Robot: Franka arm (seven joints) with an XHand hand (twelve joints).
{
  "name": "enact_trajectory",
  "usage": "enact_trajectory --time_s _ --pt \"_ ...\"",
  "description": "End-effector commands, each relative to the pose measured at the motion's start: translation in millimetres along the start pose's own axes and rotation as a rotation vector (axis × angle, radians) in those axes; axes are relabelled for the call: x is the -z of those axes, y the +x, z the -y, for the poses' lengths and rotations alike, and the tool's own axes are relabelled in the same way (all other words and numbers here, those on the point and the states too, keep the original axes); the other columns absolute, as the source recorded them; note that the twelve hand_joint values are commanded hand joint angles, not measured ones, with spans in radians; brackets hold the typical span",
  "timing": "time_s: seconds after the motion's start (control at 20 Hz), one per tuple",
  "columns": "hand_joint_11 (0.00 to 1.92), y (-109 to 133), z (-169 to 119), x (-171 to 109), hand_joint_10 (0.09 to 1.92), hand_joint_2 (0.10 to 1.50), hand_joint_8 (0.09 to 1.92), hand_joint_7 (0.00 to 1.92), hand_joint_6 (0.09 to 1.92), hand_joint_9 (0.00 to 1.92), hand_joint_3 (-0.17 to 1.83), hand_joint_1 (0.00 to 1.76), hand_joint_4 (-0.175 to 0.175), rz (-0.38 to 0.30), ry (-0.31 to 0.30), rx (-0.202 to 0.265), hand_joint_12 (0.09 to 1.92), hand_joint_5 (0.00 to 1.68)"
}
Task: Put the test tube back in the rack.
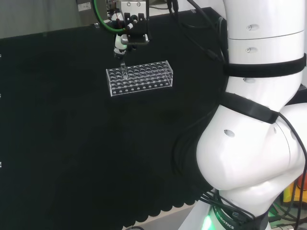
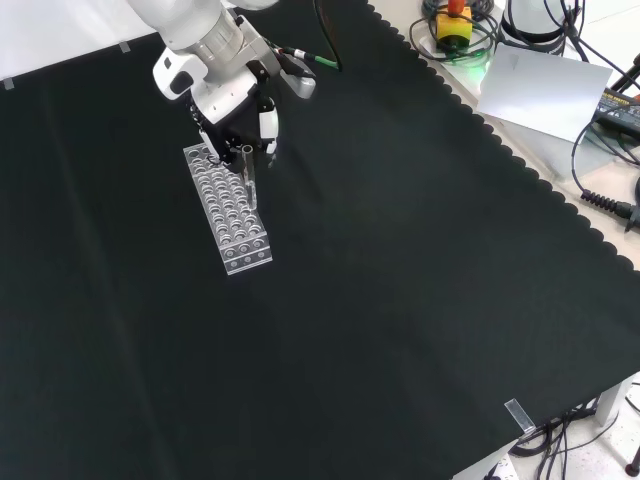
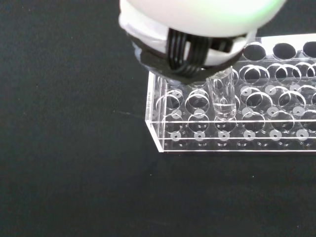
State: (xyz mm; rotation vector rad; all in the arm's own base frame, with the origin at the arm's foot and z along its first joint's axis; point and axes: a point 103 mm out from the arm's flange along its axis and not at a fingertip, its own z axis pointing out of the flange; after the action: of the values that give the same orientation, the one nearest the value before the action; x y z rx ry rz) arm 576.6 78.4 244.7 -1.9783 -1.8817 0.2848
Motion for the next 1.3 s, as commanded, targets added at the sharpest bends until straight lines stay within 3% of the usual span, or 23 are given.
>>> enact_trajectory --time_s 0.05,1.1,1.3 --pt "1.25 -5.9 -2.2 -1.9 0.42 0.67 0.25 1.84 0.36 1.40 0.51 1.44 -0.175 -0.010 -0.011 -0.012 0.91 1.39" --pt "1.25 -12.1 -8.1 -7.2 0.42 0.67 0.25 1.84 0.36 1.40 0.52 1.44 -0.175 -0.008 0.009 -0.026 0.91 1.39" --pt "1.25 -15.4 -11.5 -11.8 0.42 0.67 0.25 1.84 0.36 1.40 0.52 1.44 -0.175 -0.013 0.017 -0.055 0.91 1.39"
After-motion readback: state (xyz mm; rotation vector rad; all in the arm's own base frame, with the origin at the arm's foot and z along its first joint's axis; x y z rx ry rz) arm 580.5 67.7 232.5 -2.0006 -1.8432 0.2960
